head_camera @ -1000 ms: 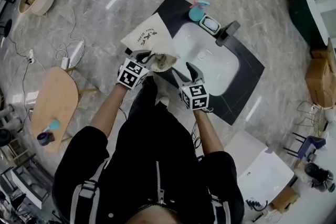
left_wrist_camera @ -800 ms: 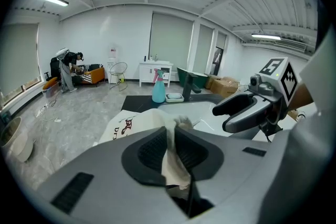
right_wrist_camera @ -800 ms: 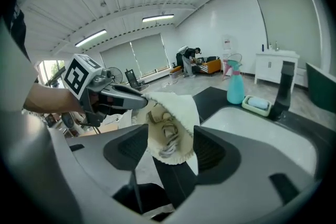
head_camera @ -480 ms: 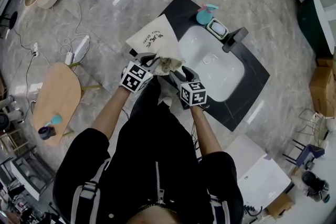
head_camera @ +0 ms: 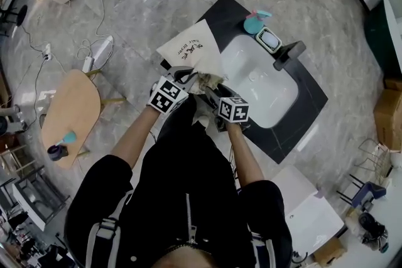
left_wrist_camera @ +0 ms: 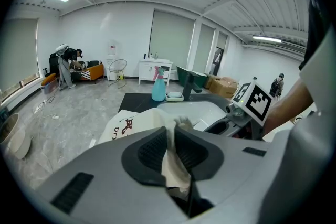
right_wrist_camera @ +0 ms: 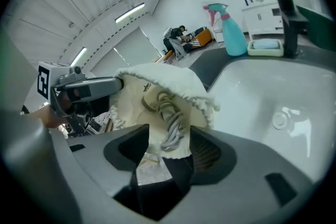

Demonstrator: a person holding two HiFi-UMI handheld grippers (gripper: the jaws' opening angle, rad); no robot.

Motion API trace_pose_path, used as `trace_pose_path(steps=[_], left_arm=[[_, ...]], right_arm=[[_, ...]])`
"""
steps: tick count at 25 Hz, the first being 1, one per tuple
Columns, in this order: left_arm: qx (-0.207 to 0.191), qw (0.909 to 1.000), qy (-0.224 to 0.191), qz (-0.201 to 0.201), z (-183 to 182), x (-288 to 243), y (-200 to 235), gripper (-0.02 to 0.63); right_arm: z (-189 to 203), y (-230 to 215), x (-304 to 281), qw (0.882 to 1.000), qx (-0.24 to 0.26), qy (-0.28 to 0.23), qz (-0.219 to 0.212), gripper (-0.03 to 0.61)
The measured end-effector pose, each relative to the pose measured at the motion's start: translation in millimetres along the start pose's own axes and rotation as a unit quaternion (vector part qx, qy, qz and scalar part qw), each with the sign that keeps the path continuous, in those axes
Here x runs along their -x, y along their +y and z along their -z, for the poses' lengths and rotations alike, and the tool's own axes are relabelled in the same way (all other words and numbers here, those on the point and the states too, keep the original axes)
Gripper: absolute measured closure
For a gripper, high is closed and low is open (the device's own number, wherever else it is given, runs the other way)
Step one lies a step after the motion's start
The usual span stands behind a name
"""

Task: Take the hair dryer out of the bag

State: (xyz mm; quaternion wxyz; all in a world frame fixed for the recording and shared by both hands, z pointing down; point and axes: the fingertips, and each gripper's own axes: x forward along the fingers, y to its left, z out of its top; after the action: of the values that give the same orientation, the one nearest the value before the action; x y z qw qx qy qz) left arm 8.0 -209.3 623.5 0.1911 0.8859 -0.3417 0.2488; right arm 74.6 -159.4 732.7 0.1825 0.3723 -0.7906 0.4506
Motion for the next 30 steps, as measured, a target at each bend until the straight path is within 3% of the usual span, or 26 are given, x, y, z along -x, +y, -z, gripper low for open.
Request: trace_pose_path(steps=[4,7,14,23,30], left_arm=[[0.005,1.0,0.0,0.001,-1,-2,2,0.554],[0.007,1.0,0.002,0.001,1,-2,2,0.554],[0.008,1.0,0.003,0.003,1,-2,5,0.554],[-0.005,1.0,0.003,0.008,0,-5,5,0.554],[-0.011,0.9999,0.009,0.008,2,-4,6,0.554]], right_arm=[[2,-9,-12,0.998,-0.062,0.002,-0.008,0.342],[1,-9,-17,0.997,-0.081,0.007,-0.01,0.344],[5,-8,-26,0.996,-0.085,0.018,0.009,0.391],[5,-2,-32,0.995,-0.1,0.015,0.002,0.461],[8,-1,-30,0.995,-0.1,0.018,0.012,0.485]])
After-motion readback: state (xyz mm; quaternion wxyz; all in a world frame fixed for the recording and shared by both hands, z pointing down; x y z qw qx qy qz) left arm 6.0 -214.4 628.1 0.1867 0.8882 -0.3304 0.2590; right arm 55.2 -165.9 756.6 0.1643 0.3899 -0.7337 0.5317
